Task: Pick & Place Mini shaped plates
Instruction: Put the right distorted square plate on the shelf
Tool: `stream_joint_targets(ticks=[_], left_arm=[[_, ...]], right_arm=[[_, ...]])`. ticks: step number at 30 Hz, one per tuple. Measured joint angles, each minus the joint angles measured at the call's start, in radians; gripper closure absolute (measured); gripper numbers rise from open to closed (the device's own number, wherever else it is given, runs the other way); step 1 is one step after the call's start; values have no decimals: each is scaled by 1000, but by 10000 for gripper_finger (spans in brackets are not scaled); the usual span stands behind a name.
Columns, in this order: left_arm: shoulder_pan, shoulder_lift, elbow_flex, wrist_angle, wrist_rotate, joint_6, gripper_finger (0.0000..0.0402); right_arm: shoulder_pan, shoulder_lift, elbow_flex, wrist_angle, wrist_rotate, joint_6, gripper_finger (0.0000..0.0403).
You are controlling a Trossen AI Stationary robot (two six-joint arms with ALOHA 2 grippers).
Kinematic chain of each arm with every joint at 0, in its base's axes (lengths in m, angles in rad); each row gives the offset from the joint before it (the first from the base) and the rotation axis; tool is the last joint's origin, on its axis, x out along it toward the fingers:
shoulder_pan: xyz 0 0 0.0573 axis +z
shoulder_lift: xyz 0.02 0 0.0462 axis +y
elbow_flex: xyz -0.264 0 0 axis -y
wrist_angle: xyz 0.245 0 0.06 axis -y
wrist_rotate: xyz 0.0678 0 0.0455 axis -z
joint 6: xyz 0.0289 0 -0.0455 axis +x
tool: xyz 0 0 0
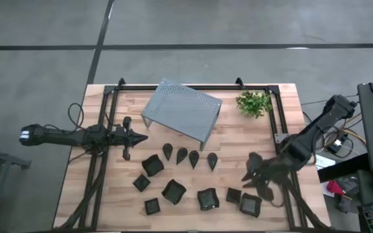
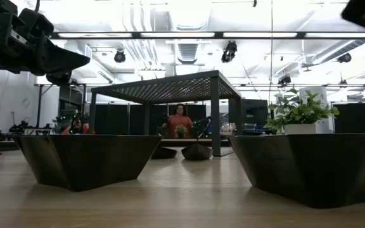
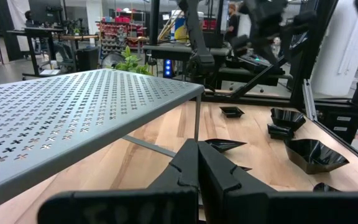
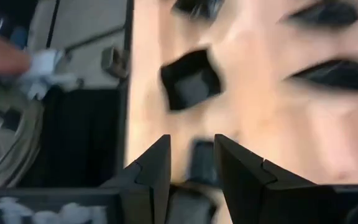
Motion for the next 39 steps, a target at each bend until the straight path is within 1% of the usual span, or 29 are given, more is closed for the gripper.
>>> stream_joint_targets(ticks=[6, 11, 15, 18, 21, 25, 31, 39], left_arm=[[0, 0, 0, 0, 0, 0, 401], [0, 0, 0, 0, 0, 0, 401], [0, 0, 0, -4, 0, 0, 401], [0, 0, 0, -4, 0, 0, 401], [0, 0, 0, -4, 0, 0, 401], [0, 0, 0, -4, 0, 0, 401], [0, 0, 0, -4, 0, 0, 401], [0, 0, 0, -4, 0, 0, 401]], right_arm=[[13, 231, 147, -39, -51, 158, 309], [36, 418, 296, -55, -147, 258, 320], [54, 568, 436, -213, -239, 328, 321], [68, 666, 538, -401, -310, 361, 321], [91, 744, 609, -512, -324, 362, 319], [117, 814, 646, -529, -304, 366, 315], [145, 891, 651, -529, -302, 391, 318], [164, 922, 650, -530, -302, 395, 323]])
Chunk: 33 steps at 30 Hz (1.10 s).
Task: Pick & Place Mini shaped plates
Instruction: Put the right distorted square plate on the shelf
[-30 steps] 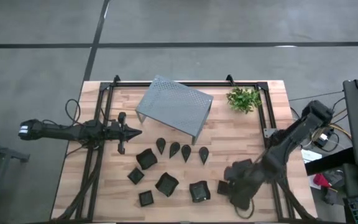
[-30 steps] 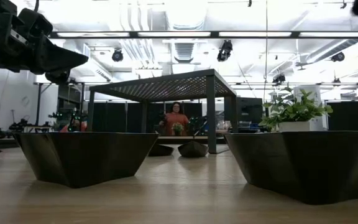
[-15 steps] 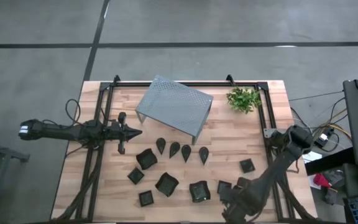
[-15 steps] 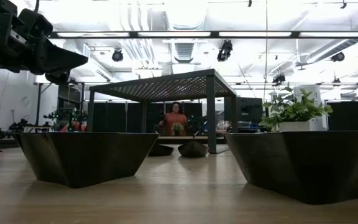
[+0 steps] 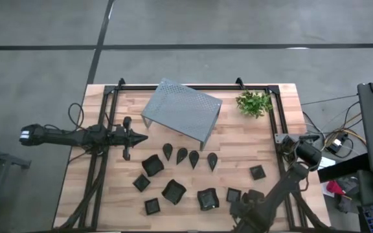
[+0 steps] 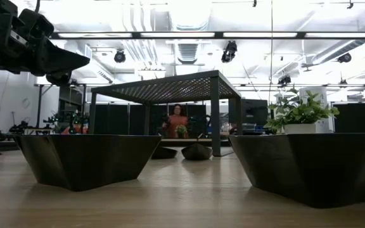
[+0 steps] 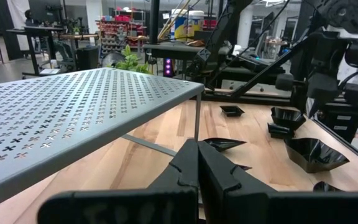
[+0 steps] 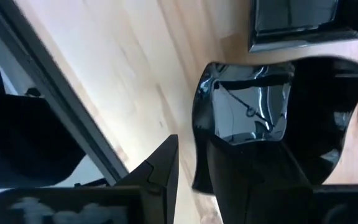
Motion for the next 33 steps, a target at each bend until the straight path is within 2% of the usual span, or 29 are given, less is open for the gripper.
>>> stream_joint_targets(ticks=[9, 15, 23, 27, 29, 33], left_arm=[[0, 0, 0, 0, 0, 0, 401], [0, 0, 0, -1, 0, 0, 401], [0, 0, 0, -1, 0, 0, 401], [0, 0, 0, -1, 0, 0, 401], [0, 0, 0, -2, 0, 0, 401], [0, 0, 0, -2, 0, 0, 401]], right_arm=[[4, 3, -6, 10, 25, 3, 314], [6, 8, -29, 18, 28, 1, 321], [6, 13, -43, 25, 28, 2, 343], [6, 12, -43, 23, 24, 31, 369], [4, 12, -32, 6, 25, 40, 387], [-8, 11, 11, -81, 25, 49, 394]])
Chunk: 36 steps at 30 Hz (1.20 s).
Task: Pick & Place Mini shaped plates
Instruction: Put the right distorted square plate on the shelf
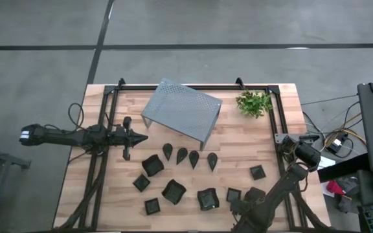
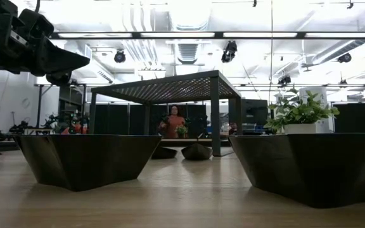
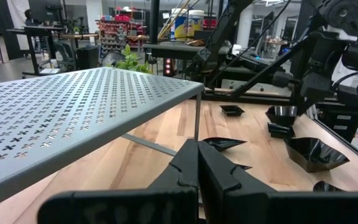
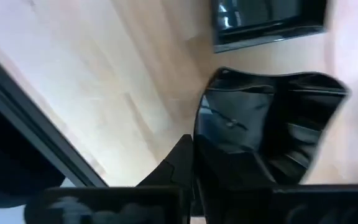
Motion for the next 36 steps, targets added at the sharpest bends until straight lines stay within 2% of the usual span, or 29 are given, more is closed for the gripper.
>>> stream_joint_targets(ticks=[4, 11, 15, 22, 36], left_arm=[[0, 0, 0, 0, 0, 0, 401], [0, 0, 0, 0, 0, 0, 401], [0, 0, 0, 0, 0, 0, 401], [0, 0, 0, 0, 0, 0, 401], [0, 0, 0, 0, 0, 0, 401]], right_arm=[[-24, 0, 86, -149, 24, -27, 394], [-95, -1, 267, -343, 226, -111, 395], [-153, -2, 358, -398, 358, -185, 395], [-300, -2, 496, -396, 572, -362, 395], [-676, -2, 653, -388, 587, -710, 395]])
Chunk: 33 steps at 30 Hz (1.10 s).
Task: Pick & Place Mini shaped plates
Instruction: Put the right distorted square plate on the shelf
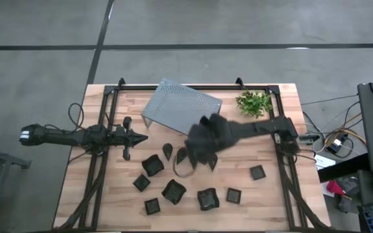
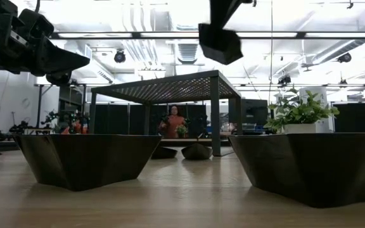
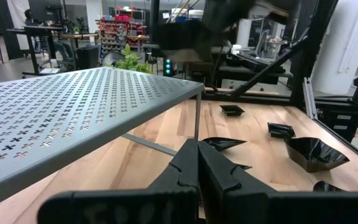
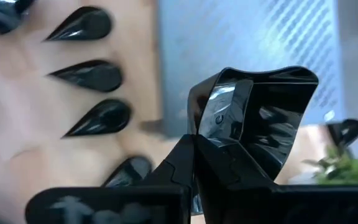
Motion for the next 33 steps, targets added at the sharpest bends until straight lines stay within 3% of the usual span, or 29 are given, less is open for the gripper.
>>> stream_joint_targets(ticks=[12, 33], left_arm=[[0, 0, 0, 0, 0, 0, 401], [0, 0, 0, -6, 0, 0, 401]], right_arm=[[-220, 13, 13, 5, 15, -340, 395], [-265, 99, 11, 7, -19, -518, 394]])
